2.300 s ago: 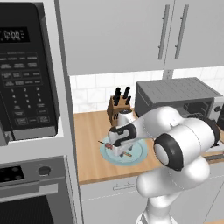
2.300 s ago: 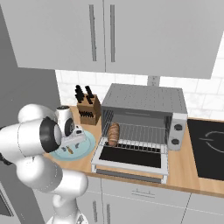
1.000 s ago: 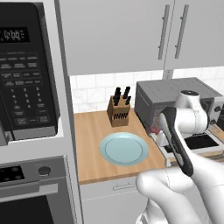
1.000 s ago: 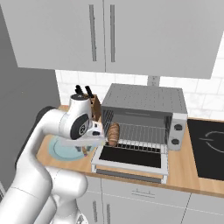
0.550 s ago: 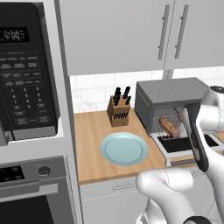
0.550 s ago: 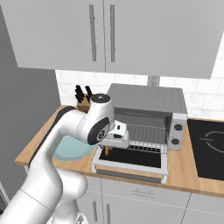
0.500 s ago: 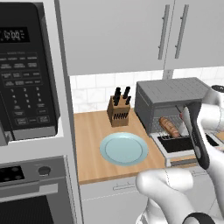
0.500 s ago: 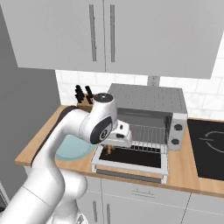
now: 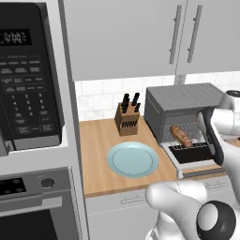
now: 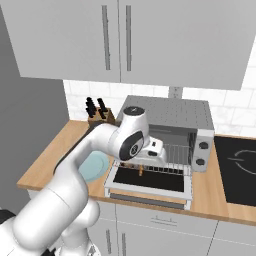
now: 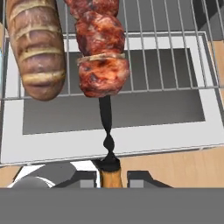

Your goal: Pick up the kebab skewer and baguette bread, and place them inside the toaster oven. Close the toaster oven door and start by setting the timer.

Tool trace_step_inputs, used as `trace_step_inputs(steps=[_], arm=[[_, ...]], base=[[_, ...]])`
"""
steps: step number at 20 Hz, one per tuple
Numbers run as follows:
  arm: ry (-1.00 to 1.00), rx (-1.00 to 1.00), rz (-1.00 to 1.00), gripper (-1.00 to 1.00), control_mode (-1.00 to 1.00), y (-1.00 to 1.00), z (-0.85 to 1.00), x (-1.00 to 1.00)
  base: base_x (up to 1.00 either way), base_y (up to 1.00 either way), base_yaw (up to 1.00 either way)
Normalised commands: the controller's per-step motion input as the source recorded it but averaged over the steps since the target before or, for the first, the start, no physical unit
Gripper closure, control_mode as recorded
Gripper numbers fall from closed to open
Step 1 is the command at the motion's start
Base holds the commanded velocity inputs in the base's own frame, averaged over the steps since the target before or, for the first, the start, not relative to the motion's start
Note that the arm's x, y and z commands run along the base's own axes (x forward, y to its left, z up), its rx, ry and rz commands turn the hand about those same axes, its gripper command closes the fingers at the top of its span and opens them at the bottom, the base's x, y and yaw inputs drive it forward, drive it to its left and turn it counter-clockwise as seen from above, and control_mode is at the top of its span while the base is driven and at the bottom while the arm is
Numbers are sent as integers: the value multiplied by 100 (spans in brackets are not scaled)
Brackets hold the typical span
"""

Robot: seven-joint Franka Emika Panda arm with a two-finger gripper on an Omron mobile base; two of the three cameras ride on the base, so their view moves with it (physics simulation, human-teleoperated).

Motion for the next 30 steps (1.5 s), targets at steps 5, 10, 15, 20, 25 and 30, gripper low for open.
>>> trace_step_inputs(steps=[5, 10, 15, 20, 25, 30], arm=[[0, -15, 0, 100, -100, -23, -24, 10], [0, -10, 3, 100, -100, -9, -9, 1], [1, -2, 7, 100, -100, 0, -1, 26], [0, 0, 8, 100, -100, -4, -6, 44], [3, -1, 10, 100, -100, -13, -21, 29], [1, -2, 12, 100, -100, -20, -17, 19]], base=[[0, 0, 0], [0, 0, 0], [0, 0, 0], [0, 0, 0], [0, 0, 0], [0, 0, 0]])
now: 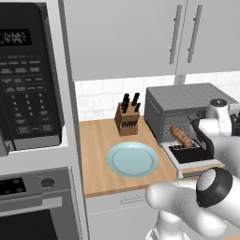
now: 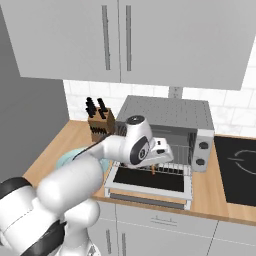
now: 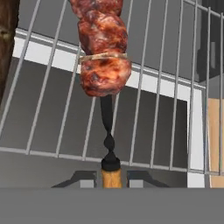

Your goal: Pick up the kebab skewer and baguette bread, and place them inside the toaster oven. Close the toaster oven door and start by setting the timer.

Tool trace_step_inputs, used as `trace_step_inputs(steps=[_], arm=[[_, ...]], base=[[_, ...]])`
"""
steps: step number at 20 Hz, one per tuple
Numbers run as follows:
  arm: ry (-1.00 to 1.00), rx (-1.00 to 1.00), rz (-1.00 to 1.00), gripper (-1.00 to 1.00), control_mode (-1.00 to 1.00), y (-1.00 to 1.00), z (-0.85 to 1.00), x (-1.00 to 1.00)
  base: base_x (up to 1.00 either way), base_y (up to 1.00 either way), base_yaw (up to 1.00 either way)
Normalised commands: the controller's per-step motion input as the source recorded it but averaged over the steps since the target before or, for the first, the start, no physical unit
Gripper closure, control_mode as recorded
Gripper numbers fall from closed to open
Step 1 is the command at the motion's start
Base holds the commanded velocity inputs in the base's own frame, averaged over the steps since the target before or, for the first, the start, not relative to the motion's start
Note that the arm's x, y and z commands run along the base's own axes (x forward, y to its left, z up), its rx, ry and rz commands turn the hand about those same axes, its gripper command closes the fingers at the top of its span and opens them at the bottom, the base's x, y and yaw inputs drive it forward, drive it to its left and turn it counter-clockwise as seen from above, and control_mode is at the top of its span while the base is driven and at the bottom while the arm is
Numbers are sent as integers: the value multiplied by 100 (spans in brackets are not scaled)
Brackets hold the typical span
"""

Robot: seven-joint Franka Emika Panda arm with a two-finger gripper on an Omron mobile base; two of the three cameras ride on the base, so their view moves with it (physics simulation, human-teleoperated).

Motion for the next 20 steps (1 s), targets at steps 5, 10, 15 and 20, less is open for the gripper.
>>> trace_step_inputs(steps=[5, 10, 15, 20], arm=[[4, -5, 12, 100, -100, -23, -16, 17], [5, -3, 11, 100, -100, -11, -4, 31], [6, 0, 6, 100, -100, 0, -3, 43], [8, 0, 6, 100, -100, 0, -10, 21]], base=[[0, 0, 0], [0, 0, 0], [0, 0, 0], [0, 0, 0]])
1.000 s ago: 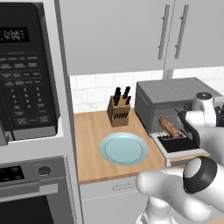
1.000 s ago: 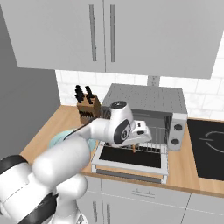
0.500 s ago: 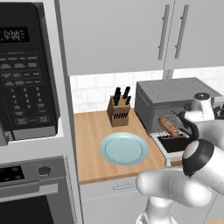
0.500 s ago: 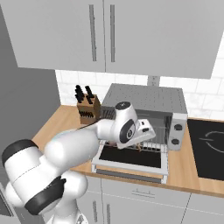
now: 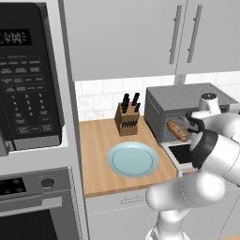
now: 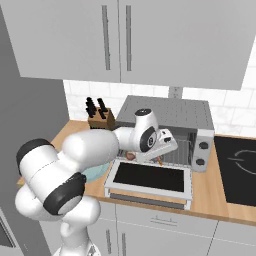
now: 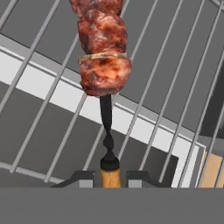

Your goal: Pick up the kebab skewer and baguette bread, and place them inside the toaster oven. Close the toaster oven door and start by setting the timer.

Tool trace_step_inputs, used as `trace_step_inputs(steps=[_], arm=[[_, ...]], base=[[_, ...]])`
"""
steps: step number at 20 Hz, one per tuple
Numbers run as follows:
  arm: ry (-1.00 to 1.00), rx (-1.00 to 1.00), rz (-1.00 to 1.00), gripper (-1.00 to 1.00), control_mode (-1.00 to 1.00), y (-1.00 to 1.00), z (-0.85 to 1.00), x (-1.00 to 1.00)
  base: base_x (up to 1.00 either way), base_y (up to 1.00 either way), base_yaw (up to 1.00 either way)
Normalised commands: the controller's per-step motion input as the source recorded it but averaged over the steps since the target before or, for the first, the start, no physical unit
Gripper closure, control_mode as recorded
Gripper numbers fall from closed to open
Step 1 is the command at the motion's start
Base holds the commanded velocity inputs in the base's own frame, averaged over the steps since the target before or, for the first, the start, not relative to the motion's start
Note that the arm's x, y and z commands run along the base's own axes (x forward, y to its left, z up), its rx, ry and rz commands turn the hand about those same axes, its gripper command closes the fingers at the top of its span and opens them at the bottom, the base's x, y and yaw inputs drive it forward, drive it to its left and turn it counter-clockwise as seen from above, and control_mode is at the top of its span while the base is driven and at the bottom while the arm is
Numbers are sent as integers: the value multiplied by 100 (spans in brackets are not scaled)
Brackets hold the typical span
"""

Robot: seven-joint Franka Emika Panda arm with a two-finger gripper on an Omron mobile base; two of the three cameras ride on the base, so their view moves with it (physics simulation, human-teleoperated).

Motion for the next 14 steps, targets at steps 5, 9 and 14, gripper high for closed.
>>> trace_step_inputs(steps=[5, 9, 14], arm=[[3, 0, 5, -100, -100, 0, -1, 3], [0, 0, 4, -100, -100, 0, 0, 3], [0, 0, 2, -100, -100, 0, 0, 0]], base=[[0, 0, 0], [0, 0, 0], [0, 0, 0]])
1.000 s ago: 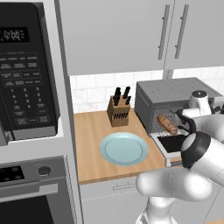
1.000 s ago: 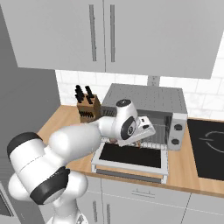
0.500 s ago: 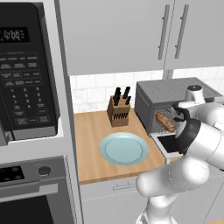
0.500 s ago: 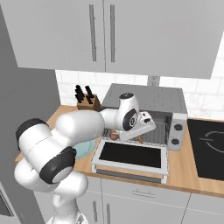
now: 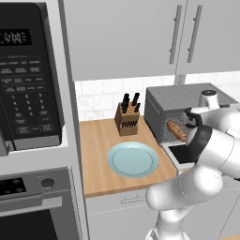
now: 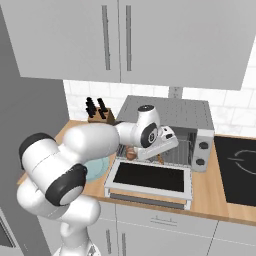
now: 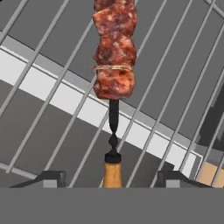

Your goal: Pick up the kebab skewer and baguette bread, and place them inside the toaster oven. Close the toaster oven door and start by setting the timer.

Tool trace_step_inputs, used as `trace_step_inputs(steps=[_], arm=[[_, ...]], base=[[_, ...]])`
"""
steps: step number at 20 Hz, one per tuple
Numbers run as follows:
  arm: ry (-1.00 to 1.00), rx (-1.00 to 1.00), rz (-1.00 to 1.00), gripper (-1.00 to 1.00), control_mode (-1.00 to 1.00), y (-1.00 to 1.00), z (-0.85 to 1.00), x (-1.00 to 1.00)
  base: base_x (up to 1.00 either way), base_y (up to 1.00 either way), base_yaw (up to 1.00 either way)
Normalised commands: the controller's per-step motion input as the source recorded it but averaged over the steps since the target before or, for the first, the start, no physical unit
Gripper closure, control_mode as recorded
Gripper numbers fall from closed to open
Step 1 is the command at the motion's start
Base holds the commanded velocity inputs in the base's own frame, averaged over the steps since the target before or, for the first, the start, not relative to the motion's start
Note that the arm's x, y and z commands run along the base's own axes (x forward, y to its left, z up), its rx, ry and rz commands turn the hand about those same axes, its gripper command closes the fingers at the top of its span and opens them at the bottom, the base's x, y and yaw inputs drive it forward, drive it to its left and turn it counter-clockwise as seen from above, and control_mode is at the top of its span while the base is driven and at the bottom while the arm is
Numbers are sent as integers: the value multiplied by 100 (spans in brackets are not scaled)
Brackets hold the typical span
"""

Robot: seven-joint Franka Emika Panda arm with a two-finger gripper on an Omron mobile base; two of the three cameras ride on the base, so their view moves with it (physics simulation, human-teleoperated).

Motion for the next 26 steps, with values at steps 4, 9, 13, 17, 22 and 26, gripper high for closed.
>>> trace_step_inputs(steps=[4, 9, 13, 17, 22, 26], arm=[[0, 0, 0, -100, -100, 0, 8, -2], [-4, 1, 0, -100, -100, 0, 50, -52], [-8, 4, -14, -100, -100, 0, 14, -98], [0, 7, -36, -100, -100, 23, -19, -83], [0, 13, -42, -100, -100, 4, -3, -5], [0, 11, -39, -100, -100, 0, -27, 0]], base=[[0, 0, 0], [0, 0, 0], [0, 0, 0], [0, 0, 0], [0, 0, 0], [0, 0, 0]])
